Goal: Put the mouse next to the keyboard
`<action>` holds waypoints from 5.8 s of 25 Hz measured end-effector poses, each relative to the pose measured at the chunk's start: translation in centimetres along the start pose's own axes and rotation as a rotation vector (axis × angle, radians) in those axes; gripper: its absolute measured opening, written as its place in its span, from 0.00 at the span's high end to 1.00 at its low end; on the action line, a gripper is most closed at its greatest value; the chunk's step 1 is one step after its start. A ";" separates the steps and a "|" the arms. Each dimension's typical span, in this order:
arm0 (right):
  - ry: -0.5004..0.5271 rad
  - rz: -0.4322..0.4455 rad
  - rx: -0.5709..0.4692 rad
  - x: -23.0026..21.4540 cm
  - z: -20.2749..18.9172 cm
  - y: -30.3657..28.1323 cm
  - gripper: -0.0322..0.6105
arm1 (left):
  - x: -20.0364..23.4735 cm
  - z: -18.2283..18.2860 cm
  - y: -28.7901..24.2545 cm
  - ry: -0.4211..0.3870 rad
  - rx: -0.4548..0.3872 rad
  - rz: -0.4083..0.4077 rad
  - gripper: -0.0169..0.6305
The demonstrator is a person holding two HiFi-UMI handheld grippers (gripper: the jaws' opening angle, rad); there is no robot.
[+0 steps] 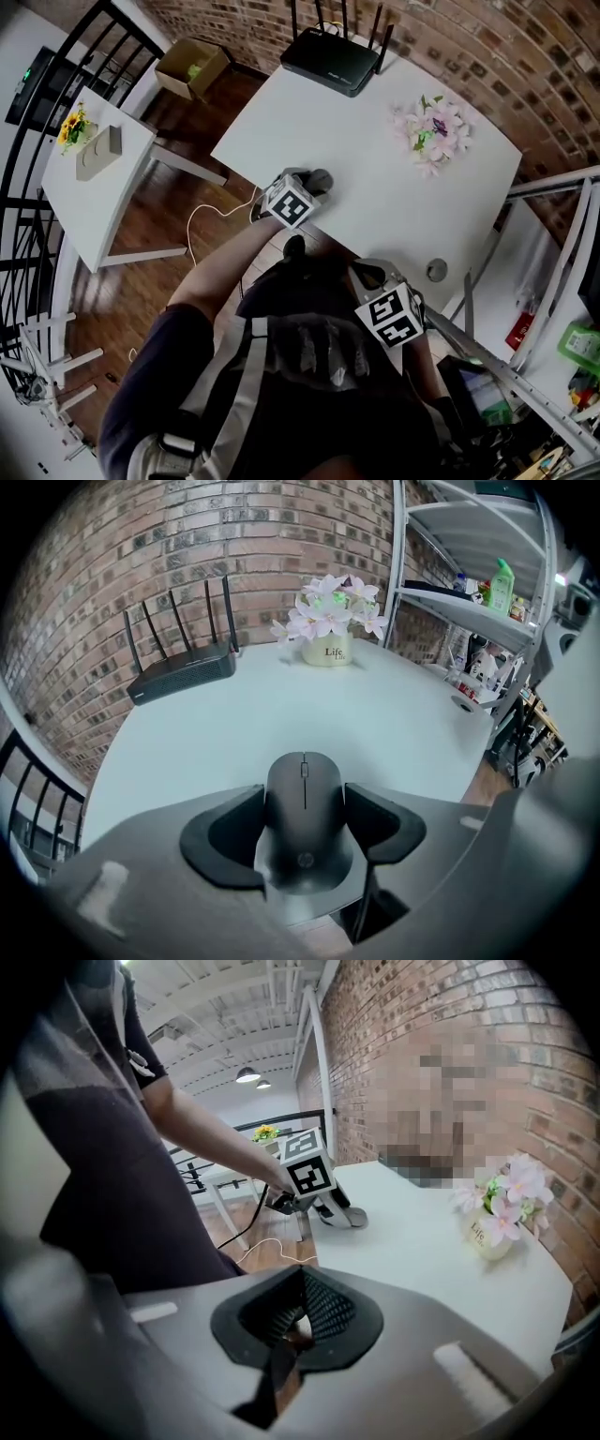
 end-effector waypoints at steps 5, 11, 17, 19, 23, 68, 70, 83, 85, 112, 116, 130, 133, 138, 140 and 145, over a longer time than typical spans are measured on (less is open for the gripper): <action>-0.030 -0.035 0.005 -0.2 -0.3 0.3 0.94 | 2.2 -0.6 0.4 0.012 0.021 0.051 0.55; -0.033 -0.070 0.020 0.0 1.2 -0.9 0.94 | 4.2 -1.1 0.8 0.008 0.002 0.051 0.55; -0.046 -0.108 0.034 0.0 3.7 -2.2 0.94 | 4.9 -0.9 0.6 0.002 -0.023 0.018 0.55; -0.052 -0.111 0.042 0.1 4.3 -2.6 0.94 | 5.6 -1.0 0.7 -0.001 -0.029 0.023 0.55; -0.058 -0.109 0.067 0.1 4.8 -3.2 0.94 | 6.9 -1.4 1.0 0.035 -0.053 0.007 0.55; -0.015 -0.094 0.123 -0.1 9.8 -6.8 0.94 | 19.5 -6.2 5.0 0.205 -0.075 0.129 0.55; -0.019 -0.097 0.123 -0.1 9.9 -7.0 0.94 | 20.0 -6.4 5.1 0.216 -0.086 0.141 0.55; -0.032 -0.118 0.152 0.4 10.9 -7.7 0.94 | 22.4 -7.1 5.7 0.241 -0.135 0.160 0.55; -0.035 -0.124 0.156 0.5 11.0 -7.8 0.94 | 22.6 -7.3 5.7 0.234 -0.124 0.158 0.55; -0.107 -0.166 0.153 1.3 11.0 -8.1 0.94 | 24.5 -6.8 7.0 0.254 -0.171 0.162 0.55; -0.105 -0.163 0.146 1.4 10.6 -7.6 0.94 | 24.6 -6.7 7.2 0.268 -0.166 0.177 0.55; -0.111 -0.164 0.162 1.2 10.2 -7.3 0.94 | 24.7 -6.7 6.1 0.265 -0.160 0.163 0.55; -0.119 -0.175 0.178 1.0 9.8 -7.2 0.94 | 24.4 -6.2 5.5 0.261 -0.166 0.141 0.55; -0.105 -0.166 0.185 1.0 10.5 -7.8 0.94 | 25.5 -5.4 6.6 0.291 -0.217 0.146 0.54; -0.104 -0.170 0.195 0.8 10.7 -7.7 0.94 | 25.5 -4.9 6.8 0.292 -0.216 0.123 0.54; -0.105 -0.172 0.197 0.6 11.2 -7.9 0.94 | 25.7 -5.6 6.7 0.238 -0.161 0.095 0.55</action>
Point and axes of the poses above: the fingertips, and each gripper's own axes: y backward along the fingers, x to its left, z out of its top, the point moved 5 cm from there along y, backward along the fingers, and after that the axes turned 2 degrees about y, right-handed, at the moved point
